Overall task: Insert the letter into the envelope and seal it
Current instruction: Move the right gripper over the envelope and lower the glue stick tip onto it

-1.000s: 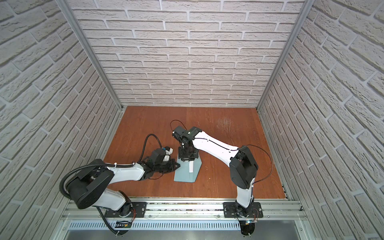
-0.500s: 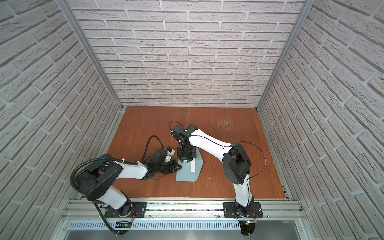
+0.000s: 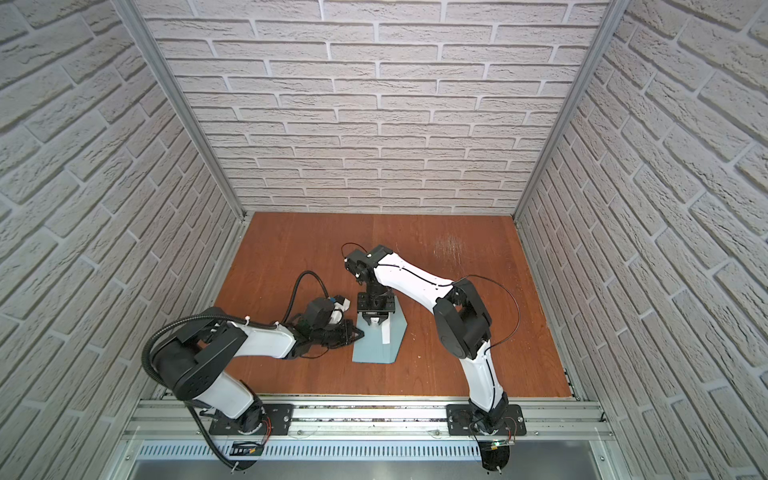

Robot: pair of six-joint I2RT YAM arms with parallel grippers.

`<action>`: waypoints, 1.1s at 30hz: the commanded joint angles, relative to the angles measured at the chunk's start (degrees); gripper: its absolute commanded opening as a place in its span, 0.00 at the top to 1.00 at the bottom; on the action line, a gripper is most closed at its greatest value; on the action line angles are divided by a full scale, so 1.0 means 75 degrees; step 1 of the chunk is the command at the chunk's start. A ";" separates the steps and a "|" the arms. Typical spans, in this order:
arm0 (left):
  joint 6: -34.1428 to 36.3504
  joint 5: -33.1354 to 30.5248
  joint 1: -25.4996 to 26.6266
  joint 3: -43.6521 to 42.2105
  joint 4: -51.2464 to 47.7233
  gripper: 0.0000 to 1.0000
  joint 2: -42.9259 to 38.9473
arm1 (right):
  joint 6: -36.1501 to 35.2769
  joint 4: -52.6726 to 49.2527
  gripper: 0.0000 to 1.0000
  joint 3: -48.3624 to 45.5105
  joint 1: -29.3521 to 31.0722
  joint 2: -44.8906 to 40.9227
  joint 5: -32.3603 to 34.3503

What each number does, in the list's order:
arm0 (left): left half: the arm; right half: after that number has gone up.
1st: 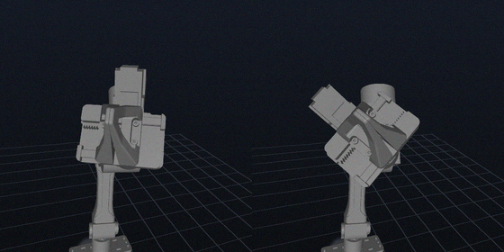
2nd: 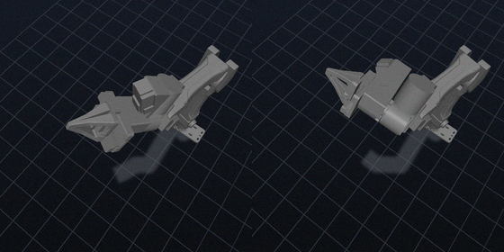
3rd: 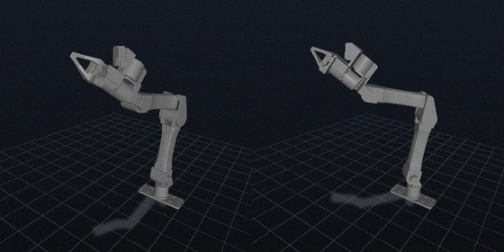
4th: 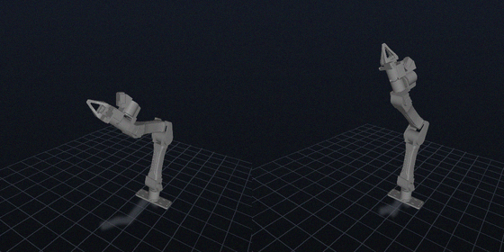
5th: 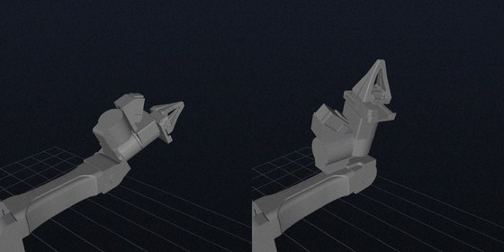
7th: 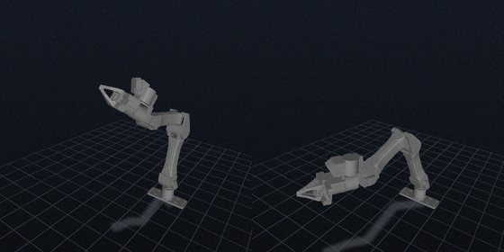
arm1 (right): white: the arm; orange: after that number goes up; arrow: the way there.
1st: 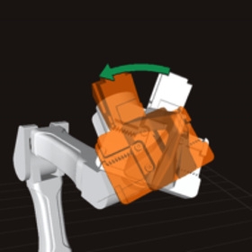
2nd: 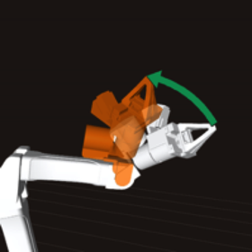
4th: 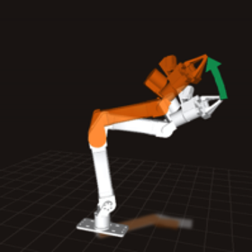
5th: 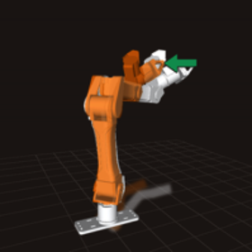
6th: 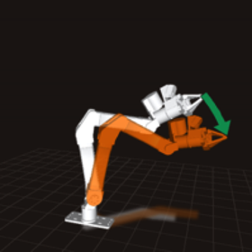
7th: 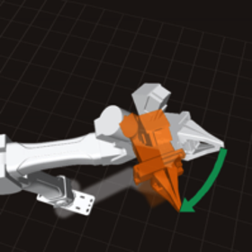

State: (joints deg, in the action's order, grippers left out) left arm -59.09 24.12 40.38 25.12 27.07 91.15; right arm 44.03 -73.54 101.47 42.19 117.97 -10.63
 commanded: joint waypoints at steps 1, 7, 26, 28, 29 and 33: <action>0.0144 -0.0026 -0.0023 -0.0088 -0.0569 1.00 0.0268 | -0.0146 -0.0326 0.95 0.0346 -0.0024 0.0060 -0.0061; 0.0189 -0.0040 -0.0017 -0.0068 -0.0702 1.00 0.0294 | -0.0263 -0.0523 0.95 0.0670 -0.0027 0.0387 -0.0074; 0.0297 -0.0052 -0.0028 -0.0022 -0.0844 1.00 0.0396 | -0.0331 -0.0977 0.95 0.1388 -0.0048 0.1060 0.0099; 0.0303 -0.0046 -0.0028 -0.0021 -0.0820 1.00 0.0420 | -0.0340 -0.1055 0.95 0.1447 -0.0051 0.1136 0.0140; 0.0297 -0.0041 -0.0020 -0.0015 -0.0820 1.00 0.0429 | -0.0351 -0.1079 0.95 0.1481 -0.0059 0.1154 0.0157; 0.0297 -0.0038 -0.0028 -0.0010 -0.0820 1.00 0.0444 | -0.0351 -0.1184 0.95 0.1541 -0.0093 0.1234 0.0244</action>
State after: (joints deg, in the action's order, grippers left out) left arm -58.08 25.19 40.18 25.89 26.87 92.09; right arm 41.76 -79.94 111.55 41.80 127.24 -10.02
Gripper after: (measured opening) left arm 0.044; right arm 0.274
